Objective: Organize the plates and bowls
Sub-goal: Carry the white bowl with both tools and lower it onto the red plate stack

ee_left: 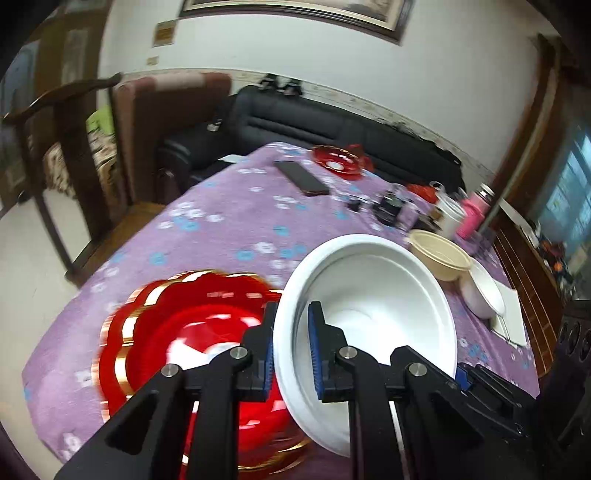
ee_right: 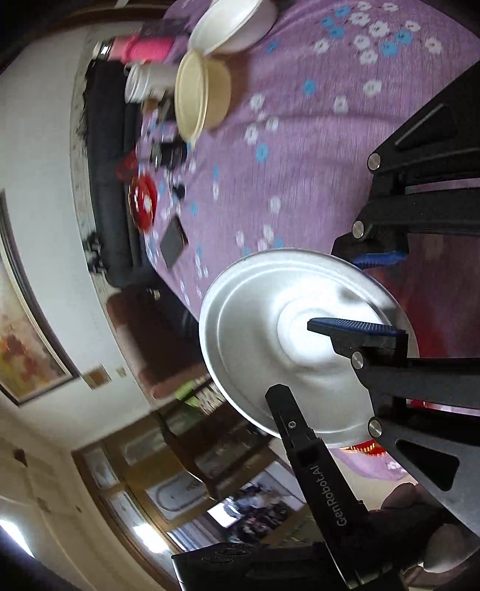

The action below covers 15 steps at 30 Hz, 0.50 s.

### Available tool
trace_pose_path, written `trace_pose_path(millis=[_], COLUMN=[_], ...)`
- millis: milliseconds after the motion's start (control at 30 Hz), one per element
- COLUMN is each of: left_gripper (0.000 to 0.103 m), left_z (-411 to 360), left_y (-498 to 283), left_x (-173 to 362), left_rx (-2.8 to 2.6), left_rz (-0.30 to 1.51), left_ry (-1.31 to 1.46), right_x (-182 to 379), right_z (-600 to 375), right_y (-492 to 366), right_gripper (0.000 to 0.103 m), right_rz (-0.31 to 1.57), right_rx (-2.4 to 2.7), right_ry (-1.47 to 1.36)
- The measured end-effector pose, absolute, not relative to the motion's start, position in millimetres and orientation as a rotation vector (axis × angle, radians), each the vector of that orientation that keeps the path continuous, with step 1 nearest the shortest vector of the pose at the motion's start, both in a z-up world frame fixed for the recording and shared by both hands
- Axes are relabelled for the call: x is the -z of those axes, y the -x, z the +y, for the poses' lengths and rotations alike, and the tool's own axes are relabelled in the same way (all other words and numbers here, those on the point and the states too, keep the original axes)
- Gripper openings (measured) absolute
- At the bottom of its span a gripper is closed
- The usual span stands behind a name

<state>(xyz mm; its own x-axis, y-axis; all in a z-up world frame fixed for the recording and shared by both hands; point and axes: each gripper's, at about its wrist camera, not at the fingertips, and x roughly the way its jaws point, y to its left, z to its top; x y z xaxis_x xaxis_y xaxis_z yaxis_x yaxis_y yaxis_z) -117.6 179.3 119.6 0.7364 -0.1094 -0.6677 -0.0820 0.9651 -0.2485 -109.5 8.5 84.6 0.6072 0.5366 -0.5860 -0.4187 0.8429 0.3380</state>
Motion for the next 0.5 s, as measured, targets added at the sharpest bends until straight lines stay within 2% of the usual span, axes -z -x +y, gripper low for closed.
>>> trace_pose_path(millis=[233,500], left_gripper=[0.014,0.014], left_z=[233,258], left_y=[128,129], left_x=[-99,-79], left_rx=[-0.067,-0.092], left_rz=[0.785,0.834], left_ry=[0.34,0.389], right_x=[-74,-55], right_z=[61,86], right_y=[109,98], right_gripper=[0.027,0.027], right_rz=[0.777,0.85], right_rx=[-0.602,-0.61], right_ry=[-0.086,-0.042])
